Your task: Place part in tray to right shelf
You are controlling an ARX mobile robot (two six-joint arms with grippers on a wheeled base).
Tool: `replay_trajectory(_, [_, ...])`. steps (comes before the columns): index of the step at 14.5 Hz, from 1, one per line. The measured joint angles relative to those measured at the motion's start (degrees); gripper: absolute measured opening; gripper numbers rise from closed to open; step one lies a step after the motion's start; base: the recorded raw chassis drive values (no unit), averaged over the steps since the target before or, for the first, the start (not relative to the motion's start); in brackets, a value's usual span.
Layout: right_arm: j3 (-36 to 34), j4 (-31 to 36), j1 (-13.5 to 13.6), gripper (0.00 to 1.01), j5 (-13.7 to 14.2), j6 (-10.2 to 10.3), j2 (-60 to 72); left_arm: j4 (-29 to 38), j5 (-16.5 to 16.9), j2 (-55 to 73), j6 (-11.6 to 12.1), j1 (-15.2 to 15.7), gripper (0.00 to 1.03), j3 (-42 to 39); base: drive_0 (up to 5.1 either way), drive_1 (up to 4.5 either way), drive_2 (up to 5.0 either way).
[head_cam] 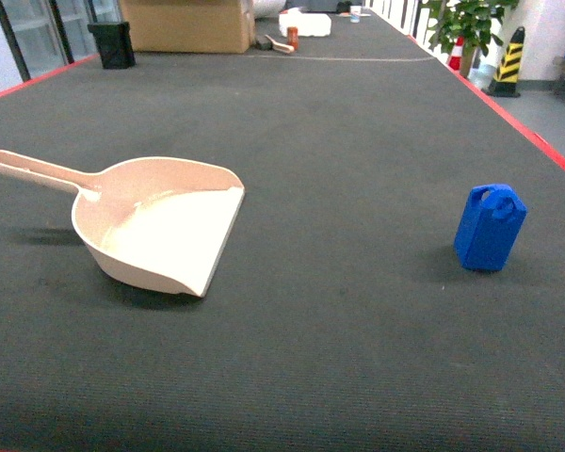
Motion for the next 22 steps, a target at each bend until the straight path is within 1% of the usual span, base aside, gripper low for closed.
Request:
replay_trajectory(3, [0.0,0.0,0.0,0.98,0.0,0.0,0.0,-0.4,-0.2,0.0,0.1,-0.1,0.98,0.0,0.0,0.0,0.0])
replay_trajectory(4, [0.0,0.0,0.0,0.98,0.0,0.0,0.0,-5.4,-2.1,3.0,0.2,-1.4,0.98,1.5,0.0,0.0,0.0])
replay_trajectory(5, [0.0,0.0,0.0,0.98,0.0,0.0,0.0,-2.9,-0.4,9.0,-1.4,-0.8,0.98,2.3,0.0,0.0,0.0])
replay_trajectory(6, [0.0,0.0,0.0,0.98,0.0,0.0,0.0,2.5,1.1,15.4,-4.9,-0.3,0.98,2.6,0.0,0.0,0.0])
replay_trajectory(7, [0.0,0.0,0.0,0.98,0.0,0.0,0.0,10.6,3.8,24.9,-9.5,-0.3,0.98,4.2,0.0,0.0,0.0])
replay_trajectory(8, [0.0,0.0,0.0,0.98,0.0,0.0,0.0,19.1,4.8,34.6,-14.4,-0.3,0.98,6.1,0.0,0.0,0.0])
replay_trajectory(9, [0.0,0.0,0.0,0.98,0.0,0.0,0.0,27.7,6.3,45.4,-19.0,0.7,0.98,8.7,0.0,0.0,0.0])
replay_trajectory(10, [0.0,0.0,0.0,0.98,0.0,0.0,0.0,36.9,7.3,59.1,-24.8,2.1,0.98,13.2,0.0,0.0,0.0])
replay_trajectory(11, [0.0,0.0,0.0,0.98,0.0,0.0,0.0,43.0,8.5,70.4,-29.5,3.1,0.98,17.6,0.0,0.0,0.0])
replay_trajectory(12, [0.0,0.0,0.0,0.98,0.0,0.0,0.0,47.0,8.8,80.7,-34.2,4.1,0.98,22.1,0.0,0.0,0.0])
replay_trajectory(13, [0.0,0.0,0.0,0.98,0.0,0.0,0.0,48.9,10.0,89.9,-37.4,4.7,0.98,26.5,0.0,0.0,0.0])
replay_trajectory(14, [0.0,0.0,0.0,0.98,0.0,0.0,0.0,49.2,11.6,97.7,-40.0,5.5,0.98,30.4,0.0,0.0,0.0])
replay_trajectory(15, [0.0,0.0,0.0,0.98,0.0,0.0,0.0,49.2,12.4,103.9,-42.5,6.2,0.98,34.5,0.0,0.0,0.0])
replay_trajectory(16, [0.0,0.0,0.0,0.98,0.0,0.0,0.0,50.1,12.8,109.4,-44.7,6.9,0.98,39.5,0.0,0.0,0.0])
replay_trajectory(17, [0.0,0.0,0.0,0.98,0.0,0.0,0.0,50.2,12.4,113.2,-46.1,7.5,0.98,44.0,0.0,0.0,0.0])
replay_trajectory(18, [0.0,0.0,0.0,0.98,0.0,0.0,0.0,50.4,12.1,116.6,-47.4,8.1,0.98,48.1,0.0,0.0,0.0])
replay_trajectory(19, [0.0,0.0,0.0,0.98,0.0,0.0,0.0,49.1,11.6,119.6,-48.2,8.5,0.98,51.8,0.0,0.0,0.0])
replay_trajectory(21, [0.0,0.0,0.0,0.98,0.0,0.0,0.0,46.4,10.7,125.0,-49.7,9.7,0.98,59.2,0.0,0.0,0.0])
replay_trajectory(22, [0.0,0.0,0.0,0.98,0.0,0.0,0.0,45.5,10.7,126.6,-50.1,10.0,0.98,62.5,0.0,0.0,0.0])
